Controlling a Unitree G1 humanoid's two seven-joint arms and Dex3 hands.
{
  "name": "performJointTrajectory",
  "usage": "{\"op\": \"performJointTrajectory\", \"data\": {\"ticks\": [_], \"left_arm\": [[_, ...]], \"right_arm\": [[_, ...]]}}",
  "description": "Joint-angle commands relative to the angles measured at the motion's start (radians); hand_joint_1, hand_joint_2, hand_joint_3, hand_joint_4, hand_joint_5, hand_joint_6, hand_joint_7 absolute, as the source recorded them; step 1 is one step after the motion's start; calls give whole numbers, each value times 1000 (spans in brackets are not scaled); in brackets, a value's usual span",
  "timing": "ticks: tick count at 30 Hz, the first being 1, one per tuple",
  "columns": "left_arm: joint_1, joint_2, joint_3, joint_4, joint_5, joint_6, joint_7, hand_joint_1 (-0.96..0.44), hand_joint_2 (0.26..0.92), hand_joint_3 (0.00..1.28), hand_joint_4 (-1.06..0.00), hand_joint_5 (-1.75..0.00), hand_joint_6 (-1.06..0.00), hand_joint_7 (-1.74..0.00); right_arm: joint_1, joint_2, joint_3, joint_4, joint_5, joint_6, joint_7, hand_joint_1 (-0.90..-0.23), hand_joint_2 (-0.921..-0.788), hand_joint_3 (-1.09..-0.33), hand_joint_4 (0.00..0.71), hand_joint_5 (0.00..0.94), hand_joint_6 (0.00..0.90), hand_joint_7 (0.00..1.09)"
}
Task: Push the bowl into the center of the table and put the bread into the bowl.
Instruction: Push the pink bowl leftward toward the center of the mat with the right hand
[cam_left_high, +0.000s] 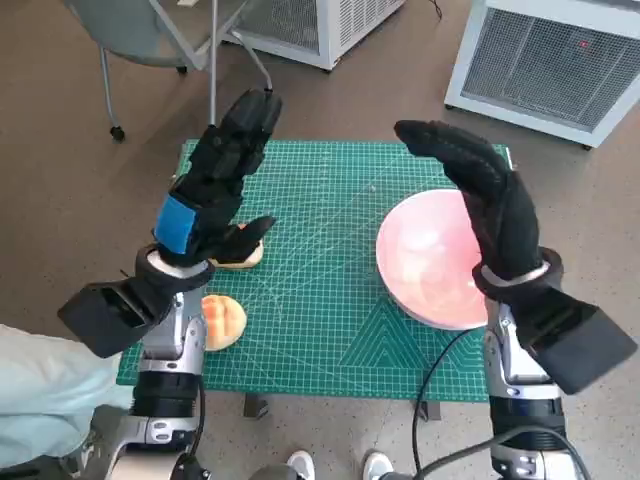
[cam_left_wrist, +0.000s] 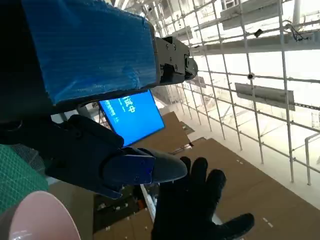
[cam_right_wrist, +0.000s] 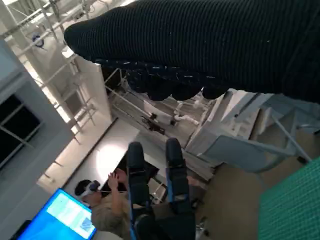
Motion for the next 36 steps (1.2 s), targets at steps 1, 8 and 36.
{"op": "performJointTrajectory", "data": {"ticks": [1, 8, 36], "left_arm": [[7, 8, 4, 5, 11, -15, 7, -653, 921, 379, -93, 0, -124, -136], [10, 12, 12, 21, 6, -26, 9, -654, 921, 378, -93, 0, -127, -132], [-1, 11, 22, 58, -14, -18, -2, -649, 921, 380, -95, -1, -157, -113]], "right_arm": [[37, -22, -21, 2, 24, 9, 20, -620, -921, -765, 34, 5, -1, 312], [127, -59, -164, 58, -1, -81, -82, -626, -921, -763, 43, 8, -1, 327], [73, -75, -294, 825, -88, -346, -316, -578, -921, -839, 15, 0, 5, 292]]}}
